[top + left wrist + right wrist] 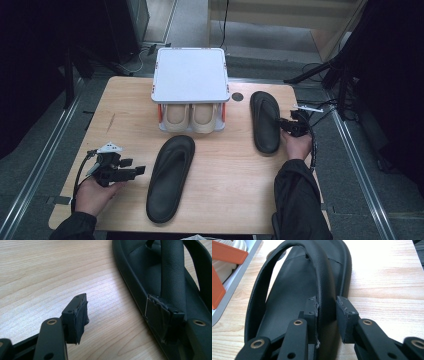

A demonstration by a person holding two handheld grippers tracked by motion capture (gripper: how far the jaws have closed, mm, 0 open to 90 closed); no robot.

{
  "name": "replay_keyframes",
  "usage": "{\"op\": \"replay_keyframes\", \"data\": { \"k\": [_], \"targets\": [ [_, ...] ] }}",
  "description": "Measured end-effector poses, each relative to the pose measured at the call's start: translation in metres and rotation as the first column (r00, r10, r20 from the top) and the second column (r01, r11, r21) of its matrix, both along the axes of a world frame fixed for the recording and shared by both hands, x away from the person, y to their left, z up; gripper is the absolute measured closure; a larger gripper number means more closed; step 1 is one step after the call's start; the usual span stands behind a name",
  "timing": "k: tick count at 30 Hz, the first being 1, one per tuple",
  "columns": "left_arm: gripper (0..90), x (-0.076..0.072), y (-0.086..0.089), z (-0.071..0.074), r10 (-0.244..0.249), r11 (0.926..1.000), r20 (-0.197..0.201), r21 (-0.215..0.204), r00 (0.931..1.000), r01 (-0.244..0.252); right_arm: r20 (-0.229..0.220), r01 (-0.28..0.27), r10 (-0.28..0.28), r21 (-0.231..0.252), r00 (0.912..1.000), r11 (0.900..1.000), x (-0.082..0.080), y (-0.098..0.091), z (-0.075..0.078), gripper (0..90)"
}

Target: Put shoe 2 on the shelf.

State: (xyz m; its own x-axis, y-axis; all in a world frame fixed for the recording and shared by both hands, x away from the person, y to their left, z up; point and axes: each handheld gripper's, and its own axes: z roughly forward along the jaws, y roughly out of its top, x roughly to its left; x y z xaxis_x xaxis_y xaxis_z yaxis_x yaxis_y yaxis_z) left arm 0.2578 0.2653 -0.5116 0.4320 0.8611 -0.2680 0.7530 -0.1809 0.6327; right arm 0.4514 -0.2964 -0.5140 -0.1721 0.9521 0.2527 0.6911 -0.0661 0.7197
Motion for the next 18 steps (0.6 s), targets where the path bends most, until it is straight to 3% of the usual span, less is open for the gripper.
{"op": "replay_keyframes", "data": {
  "k": [18],
  "targets": [
    [34.7, 0.0005, 0.0006, -0.0001, 0.005, 1.0, -0.001, -0.004, 1.0, -0.005, 0.025, 0.055, -0.055, -0.004, 0.9982, 0.9985, -0.0028, -0.0022, 0.0093, 76.2]
  ]
}}
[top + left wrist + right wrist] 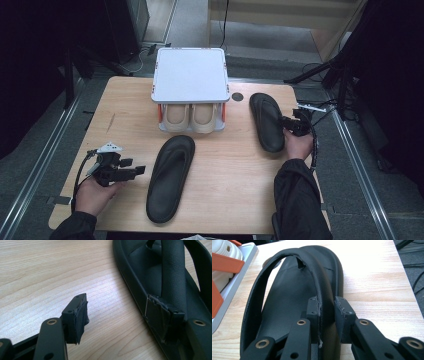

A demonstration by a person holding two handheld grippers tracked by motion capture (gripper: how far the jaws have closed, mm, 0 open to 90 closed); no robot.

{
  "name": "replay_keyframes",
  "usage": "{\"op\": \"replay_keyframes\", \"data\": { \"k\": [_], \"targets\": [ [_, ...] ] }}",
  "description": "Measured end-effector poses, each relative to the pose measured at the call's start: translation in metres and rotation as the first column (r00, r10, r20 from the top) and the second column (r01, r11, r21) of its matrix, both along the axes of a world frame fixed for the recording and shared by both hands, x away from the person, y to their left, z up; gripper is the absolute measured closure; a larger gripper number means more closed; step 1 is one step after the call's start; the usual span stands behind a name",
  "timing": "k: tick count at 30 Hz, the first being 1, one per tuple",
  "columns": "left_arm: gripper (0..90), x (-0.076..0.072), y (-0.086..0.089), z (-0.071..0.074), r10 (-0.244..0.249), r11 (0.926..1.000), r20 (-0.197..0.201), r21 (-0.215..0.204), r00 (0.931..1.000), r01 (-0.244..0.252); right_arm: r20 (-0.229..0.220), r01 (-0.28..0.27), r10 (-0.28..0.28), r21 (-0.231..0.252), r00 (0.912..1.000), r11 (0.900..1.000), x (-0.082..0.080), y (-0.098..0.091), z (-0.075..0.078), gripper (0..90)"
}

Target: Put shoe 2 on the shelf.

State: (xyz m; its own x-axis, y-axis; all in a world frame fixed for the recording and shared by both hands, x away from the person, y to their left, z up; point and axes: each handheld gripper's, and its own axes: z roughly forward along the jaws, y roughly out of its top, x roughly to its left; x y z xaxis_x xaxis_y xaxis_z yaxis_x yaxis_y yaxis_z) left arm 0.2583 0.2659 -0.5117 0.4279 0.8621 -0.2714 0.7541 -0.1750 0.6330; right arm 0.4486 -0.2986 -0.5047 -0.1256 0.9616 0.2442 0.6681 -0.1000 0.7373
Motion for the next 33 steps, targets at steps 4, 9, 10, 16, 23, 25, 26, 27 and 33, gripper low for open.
{"op": "replay_keyframes", "data": {
  "k": [4, 9, 10, 16, 23, 25, 26, 27, 33],
  "targets": [
    [34.7, 0.0, 0.0, 0.0, 0.002, 1.0, 0.001, -0.001, 1.0, -0.002, 0.003, -0.009, 0.009, 0.002, 1.0, 1.0, -0.001, 0.002, 0.004, 78.0],
    [34.7, 0.001, 0.0, 0.0, 0.003, 1.0, 0.001, -0.003, 1.0, -0.003, 0.01, -0.027, 0.027, 0.015, 0.9996, 0.9995, -0.004, 0.006, 0.009, 80.9],
    [34.7, 0.001, 0.0, 0.0, 0.0, 1.0, 0.001, -0.004, 1.0, 0.0, 0.007, -0.031, 0.031, 0.016, 0.9995, 0.9994, -0.005, 0.007, 0.01, 81.0],
    [34.5, 0.003, -0.001, 0.0, -0.008, 1.0, 0.0, -0.005, 1.0, 0.008, 0.014, -0.049, 0.048, 0.011, 0.9987, 0.9988, -0.01, 0.012, 0.016, 81.0],
    [34.5, 0.007, -0.002, 0.002, -0.014, 0.9998, 0.0, -0.011, 0.9999, 0.014, 0.016, -0.071, 0.071, 0.005, 0.9973, 0.9974, -0.023, 0.015, 0.021, 81.0],
    [34.5, 0.009, -0.002, 0.002, -0.02, 0.9997, -0.004, -0.01, 0.9998, 0.02, 0.017, -0.076, 0.075, 0.003, 0.997, 0.9971, -0.027, 0.015, 0.022, 81.0],
    [34.5, 0.01, -0.002, 0.002, -0.021, 0.9997, -0.004, -0.012, 0.9998, 0.021, 0.018, -0.075, 0.075, 0.008, 0.997, 0.9971, -0.03, 0.015, 0.023, 81.0],
    [34.5, 0.011, -0.002, 0.002, -0.022, 0.9997, -0.004, -0.014, 0.9998, 0.022, 0.017, -0.076, 0.076, 0.008, 0.997, 0.9971, -0.032, 0.015, 0.023, 81.0],
    [34.3, 0.018, -0.003, 0.003, -0.04, 0.999, -0.014, -0.018, 0.9991, 0.04, 0.029, -0.103, 0.103, 0.001, 0.9942, 0.9947, -0.048, 0.019, 0.028, 81.0]
  ]
}}
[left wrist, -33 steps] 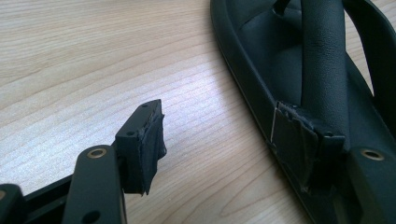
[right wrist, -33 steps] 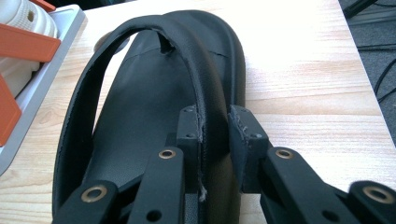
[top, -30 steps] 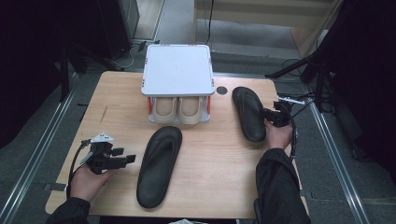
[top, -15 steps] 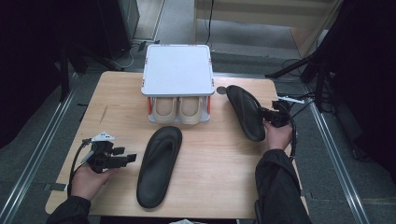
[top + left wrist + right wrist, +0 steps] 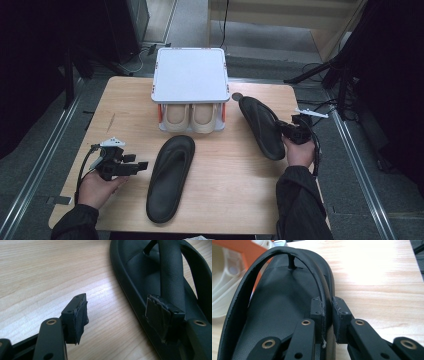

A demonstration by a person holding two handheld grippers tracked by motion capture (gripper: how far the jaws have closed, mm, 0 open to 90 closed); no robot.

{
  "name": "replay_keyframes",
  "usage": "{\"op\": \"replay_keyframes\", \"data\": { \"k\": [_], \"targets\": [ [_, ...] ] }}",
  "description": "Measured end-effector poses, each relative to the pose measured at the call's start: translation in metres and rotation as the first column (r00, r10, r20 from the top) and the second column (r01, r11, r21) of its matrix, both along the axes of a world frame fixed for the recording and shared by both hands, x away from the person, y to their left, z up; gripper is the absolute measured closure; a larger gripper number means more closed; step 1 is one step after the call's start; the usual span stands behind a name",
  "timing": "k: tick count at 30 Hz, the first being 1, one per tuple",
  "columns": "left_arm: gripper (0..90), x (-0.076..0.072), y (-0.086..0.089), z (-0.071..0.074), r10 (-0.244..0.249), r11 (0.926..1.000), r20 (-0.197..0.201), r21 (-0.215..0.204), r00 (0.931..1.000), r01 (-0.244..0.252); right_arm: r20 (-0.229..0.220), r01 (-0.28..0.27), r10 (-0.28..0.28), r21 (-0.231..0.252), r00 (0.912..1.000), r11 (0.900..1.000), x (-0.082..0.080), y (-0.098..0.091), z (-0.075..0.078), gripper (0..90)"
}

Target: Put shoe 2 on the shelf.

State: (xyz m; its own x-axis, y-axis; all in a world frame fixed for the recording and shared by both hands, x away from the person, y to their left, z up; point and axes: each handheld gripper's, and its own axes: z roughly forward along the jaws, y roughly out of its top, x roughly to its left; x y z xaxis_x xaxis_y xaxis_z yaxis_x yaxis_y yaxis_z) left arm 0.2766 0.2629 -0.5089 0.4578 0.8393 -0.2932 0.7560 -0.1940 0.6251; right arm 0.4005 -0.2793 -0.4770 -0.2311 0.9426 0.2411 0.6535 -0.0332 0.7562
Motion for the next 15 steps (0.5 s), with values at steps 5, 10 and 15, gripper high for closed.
{"op": "replay_keyframes", "data": {
  "k": [5, 10, 15],
  "targets": [
    [34.2, 0.007, -0.002, 0.001, -0.019, 0.9998, 0.005, -0.001, 0.9998, 0.019, -0.004, -0.023, 0.023, 0.001, 0.9997, 0.9997, -0.013, 0.006, 0.003, 81.0],
    [34.1, 0.014, -0.006, 0.001, -0.029, 0.9996, -0.008, -0.001, 0.9995, 0.029, -0.005, -0.038, 0.038, 0.001, 0.9993, 0.9993, -0.026, 0.009, 0.004, 81.0],
    [34.2, 0.02, -0.007, 0.002, -0.03, 0.9995, -0.003, -0.009, 0.9995, 0.03, 0.007, -0.054, 0.054, 0.001, 0.9985, 0.9986, -0.041, 0.012, 0.007, 80.9]
  ]
}}
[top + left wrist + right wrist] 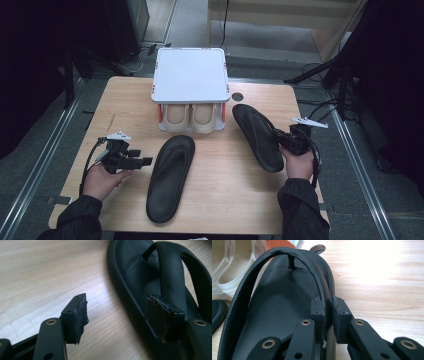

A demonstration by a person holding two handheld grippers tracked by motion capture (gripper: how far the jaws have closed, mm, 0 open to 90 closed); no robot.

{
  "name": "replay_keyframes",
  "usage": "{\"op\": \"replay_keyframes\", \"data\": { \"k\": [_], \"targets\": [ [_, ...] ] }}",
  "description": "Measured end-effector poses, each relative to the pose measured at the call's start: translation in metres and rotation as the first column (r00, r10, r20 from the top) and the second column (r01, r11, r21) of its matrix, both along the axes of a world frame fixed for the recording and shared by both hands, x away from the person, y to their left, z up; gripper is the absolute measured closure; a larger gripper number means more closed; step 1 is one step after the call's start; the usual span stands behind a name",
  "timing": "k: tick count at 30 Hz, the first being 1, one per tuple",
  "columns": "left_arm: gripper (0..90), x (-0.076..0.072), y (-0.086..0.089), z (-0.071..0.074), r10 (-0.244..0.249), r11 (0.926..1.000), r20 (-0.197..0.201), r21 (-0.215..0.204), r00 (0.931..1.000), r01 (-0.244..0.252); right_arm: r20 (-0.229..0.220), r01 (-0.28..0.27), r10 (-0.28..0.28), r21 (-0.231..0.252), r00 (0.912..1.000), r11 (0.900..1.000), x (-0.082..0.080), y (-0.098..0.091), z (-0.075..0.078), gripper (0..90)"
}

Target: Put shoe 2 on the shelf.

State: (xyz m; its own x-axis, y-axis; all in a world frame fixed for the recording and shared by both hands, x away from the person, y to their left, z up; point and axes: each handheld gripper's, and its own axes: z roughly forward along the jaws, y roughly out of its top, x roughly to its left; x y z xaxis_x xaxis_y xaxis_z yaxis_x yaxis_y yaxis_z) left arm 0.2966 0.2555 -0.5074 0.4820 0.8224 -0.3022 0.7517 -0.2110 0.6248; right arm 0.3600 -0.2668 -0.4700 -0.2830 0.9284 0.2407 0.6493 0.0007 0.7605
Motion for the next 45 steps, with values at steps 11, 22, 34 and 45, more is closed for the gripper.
{"op": "replay_keyframes", "data": {
  "k": [11, 22, 34, 45],
  "targets": [
    [34.8, 0.013, -0.001, 0.003, -0.015, 0.9999, 0.009, -0.001, 0.9998, 0.015, 0.011, -0.037, 0.037, 0.001, 0.9993, 0.9993, -0.036, 0.008, 0.004, 80.8],
    [35.2, 0.024, -0.007, 0.006, -0.034, 0.9993, 0.009, 0.014, 0.9994, 0.033, 0.015, -0.087, 0.088, -0.018, 0.996, 0.996, -0.067, 0.025, 0.004, 80.6],
    [36.2, 0.027, -0.015, 0.006, -0.056, 0.9982, 0.018, 0.023, 0.9983, 0.055, -0.023, -0.155, 0.154, -0.05, 0.9878, 0.9866, -0.082, 0.05, -0.009, 80.6],
    [36.4, 0.027, -0.016, 0.006, -0.061, 0.9977, 0.016, 0.032, 0.998, 0.06, -0.065, -0.225, 0.219, -0.111, 0.9736, 0.968, -0.079, 0.076, -0.02, 80.1]
  ]
}}
